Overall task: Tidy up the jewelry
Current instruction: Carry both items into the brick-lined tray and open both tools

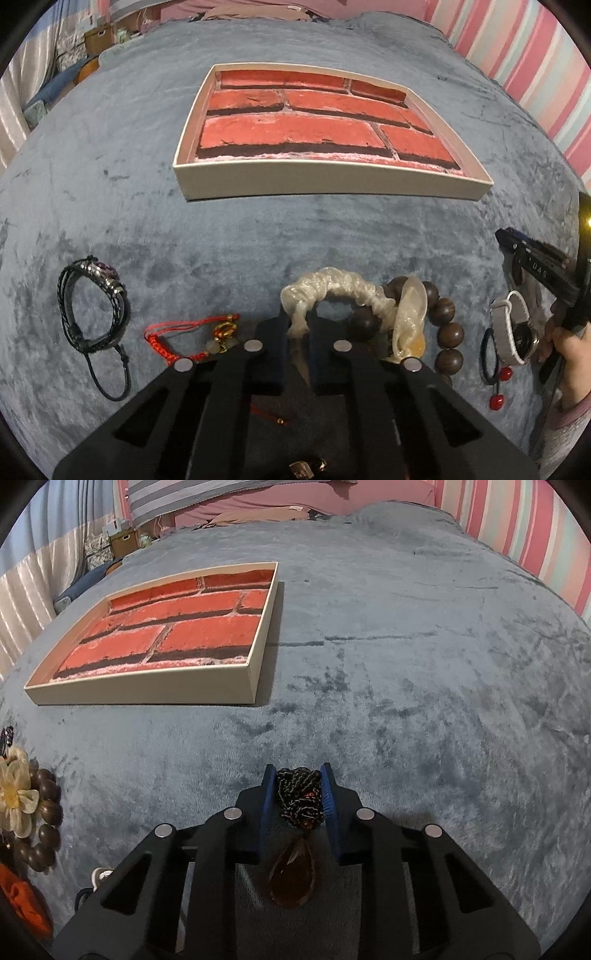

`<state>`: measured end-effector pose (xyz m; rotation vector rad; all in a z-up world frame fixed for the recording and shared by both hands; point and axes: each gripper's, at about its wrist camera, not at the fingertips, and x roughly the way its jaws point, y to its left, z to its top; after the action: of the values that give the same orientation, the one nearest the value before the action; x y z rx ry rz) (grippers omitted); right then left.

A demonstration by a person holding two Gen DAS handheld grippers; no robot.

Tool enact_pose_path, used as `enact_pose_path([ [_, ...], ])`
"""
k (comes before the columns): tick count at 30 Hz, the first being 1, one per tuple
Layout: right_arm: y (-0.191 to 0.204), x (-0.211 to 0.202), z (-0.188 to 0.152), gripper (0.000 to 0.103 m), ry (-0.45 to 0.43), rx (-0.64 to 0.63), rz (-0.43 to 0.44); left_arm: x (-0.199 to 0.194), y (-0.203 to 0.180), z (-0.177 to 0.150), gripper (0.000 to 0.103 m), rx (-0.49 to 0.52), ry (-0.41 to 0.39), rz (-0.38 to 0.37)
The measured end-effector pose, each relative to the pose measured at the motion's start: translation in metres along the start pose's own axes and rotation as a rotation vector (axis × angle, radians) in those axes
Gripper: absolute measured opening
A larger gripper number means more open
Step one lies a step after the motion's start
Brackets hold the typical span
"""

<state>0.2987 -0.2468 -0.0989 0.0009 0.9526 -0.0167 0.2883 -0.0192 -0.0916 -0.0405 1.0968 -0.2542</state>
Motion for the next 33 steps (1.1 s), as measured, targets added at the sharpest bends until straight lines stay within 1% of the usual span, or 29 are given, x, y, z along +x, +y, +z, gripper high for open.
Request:
enact_pose_path([
  [6, -0.003, -0.016, 0.002, 0.024, -0.021, 0.019, 0.023, -0.016, 0.001, 0.001, 0.007, -0.021, -0.024, -0.012],
  [9, -0.001, -0.026, 0.008, 0.024, -0.038, 0.021, 0.037, -0.025, -0.002, 0.007, 0.007, -0.012, -0.039, -0.014],
  [15, 0.011, -0.038, 0.025, 0.024, -0.061, -0.004, 0.050, -0.047, -0.009, 0.033, 0.007, 0.009, -0.086, -0.019],
  [21, 0.023, -0.043, 0.054, 0.024, -0.083, -0.019, 0.065, -0.056, -0.012, 0.067, 0.007, 0.025, -0.130, -0.008],
  [23, 0.028, -0.045, 0.067, 0.024, -0.097, -0.029, 0.068, -0.054, -0.010, 0.083, 0.007, 0.019, -0.140, -0.009],
  [27, 0.039, -0.044, 0.096, 0.024, -0.106, -0.041, 0.078, -0.044, -0.009, 0.116, 0.007, 0.028, -0.155, 0.021],
  [33, 0.056, -0.019, 0.141, 0.024, -0.089, -0.060, 0.084, -0.012, 0.002, 0.157, 0.007, 0.016, -0.142, 0.052],
])
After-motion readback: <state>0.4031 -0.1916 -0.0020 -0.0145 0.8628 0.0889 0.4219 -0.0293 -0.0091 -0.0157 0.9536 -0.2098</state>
